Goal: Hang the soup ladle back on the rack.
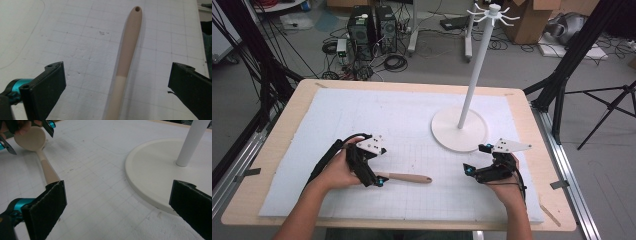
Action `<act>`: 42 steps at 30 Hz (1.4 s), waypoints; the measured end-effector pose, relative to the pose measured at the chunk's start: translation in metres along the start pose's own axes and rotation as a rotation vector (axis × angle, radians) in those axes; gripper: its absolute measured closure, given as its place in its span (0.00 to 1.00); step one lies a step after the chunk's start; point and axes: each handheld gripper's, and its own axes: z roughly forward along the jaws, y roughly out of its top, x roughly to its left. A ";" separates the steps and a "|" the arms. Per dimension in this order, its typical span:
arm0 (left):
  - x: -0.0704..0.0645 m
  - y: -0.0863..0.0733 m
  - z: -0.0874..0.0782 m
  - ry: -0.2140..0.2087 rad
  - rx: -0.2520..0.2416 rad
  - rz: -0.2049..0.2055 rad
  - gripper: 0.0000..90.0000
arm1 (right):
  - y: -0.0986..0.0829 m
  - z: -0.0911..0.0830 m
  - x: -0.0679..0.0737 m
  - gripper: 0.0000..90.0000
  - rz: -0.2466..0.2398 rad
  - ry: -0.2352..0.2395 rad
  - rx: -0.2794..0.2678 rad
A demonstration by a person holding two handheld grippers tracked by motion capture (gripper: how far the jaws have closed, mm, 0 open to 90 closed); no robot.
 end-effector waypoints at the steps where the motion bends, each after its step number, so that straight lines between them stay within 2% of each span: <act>1: 0.000 0.000 0.002 -0.002 0.006 0.004 0.02 | 0.000 0.000 0.000 0.00 -0.001 0.000 0.000; 3: -0.001 0.002 0.007 -0.016 0.034 0.000 0.02 | 0.000 0.001 0.000 0.00 0.002 0.000 0.002; 8: -0.001 0.006 0.018 -0.019 0.092 0.009 0.02 | -0.001 0.002 0.000 0.00 0.000 0.002 0.009; 15: -0.002 0.010 0.030 -0.020 0.135 0.016 0.04 | -0.001 0.004 0.001 0.00 -0.003 0.003 0.020; 20: -0.002 0.011 0.036 -0.026 0.173 0.028 0.10 | -0.001 0.004 0.001 0.00 0.000 0.005 0.022; 28: -0.001 0.011 0.035 -0.027 0.186 0.018 0.22 | -0.002 0.005 0.001 0.00 -0.003 0.009 0.027; 42: -0.001 0.011 0.035 -0.031 0.221 0.034 0.42 | -0.003 0.006 0.001 0.00 -0.002 0.006 0.031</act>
